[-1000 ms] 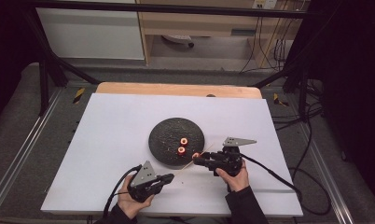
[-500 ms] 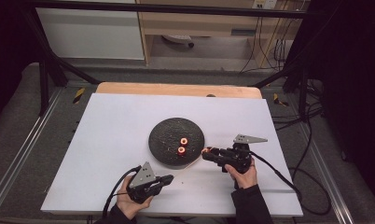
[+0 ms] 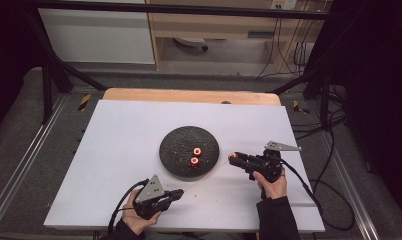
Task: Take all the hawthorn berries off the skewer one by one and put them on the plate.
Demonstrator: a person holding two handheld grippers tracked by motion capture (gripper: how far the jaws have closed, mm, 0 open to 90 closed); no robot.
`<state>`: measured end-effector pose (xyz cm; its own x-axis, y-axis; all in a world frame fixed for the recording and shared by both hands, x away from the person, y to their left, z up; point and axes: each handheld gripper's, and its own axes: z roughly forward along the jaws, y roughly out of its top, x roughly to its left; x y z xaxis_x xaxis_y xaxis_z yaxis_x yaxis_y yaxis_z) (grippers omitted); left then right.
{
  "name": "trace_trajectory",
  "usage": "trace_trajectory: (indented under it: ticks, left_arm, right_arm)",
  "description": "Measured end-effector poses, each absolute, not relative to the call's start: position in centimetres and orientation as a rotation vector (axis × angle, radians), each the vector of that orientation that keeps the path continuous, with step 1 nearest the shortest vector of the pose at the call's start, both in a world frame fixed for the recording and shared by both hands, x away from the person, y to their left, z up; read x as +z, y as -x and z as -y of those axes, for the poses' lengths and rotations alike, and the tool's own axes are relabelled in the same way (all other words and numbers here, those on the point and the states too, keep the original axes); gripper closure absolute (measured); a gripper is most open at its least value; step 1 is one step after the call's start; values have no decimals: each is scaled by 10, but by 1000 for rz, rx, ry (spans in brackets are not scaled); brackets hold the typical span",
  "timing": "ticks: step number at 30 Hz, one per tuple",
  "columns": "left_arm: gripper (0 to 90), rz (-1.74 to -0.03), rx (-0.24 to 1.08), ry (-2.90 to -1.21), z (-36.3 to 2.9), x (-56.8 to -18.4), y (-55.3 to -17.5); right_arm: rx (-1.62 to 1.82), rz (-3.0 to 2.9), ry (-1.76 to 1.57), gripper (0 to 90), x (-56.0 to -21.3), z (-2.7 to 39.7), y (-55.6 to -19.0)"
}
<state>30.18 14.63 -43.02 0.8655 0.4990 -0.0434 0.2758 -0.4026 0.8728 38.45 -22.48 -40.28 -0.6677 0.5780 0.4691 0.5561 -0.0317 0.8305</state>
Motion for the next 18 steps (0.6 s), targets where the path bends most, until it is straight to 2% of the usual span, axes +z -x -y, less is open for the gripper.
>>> trace_trajectory:
  ticks: [9,18]
  left_arm:
    - [884,-615,297,-1972,-160,-426,-305]
    - [884,-708,307,-1914,-179,-423,-317]
  right_arm:
    - [1805,-2118,-1318,593,-403,240,-385]
    - [1744,-2162,-1274,593,-400,223,-387]
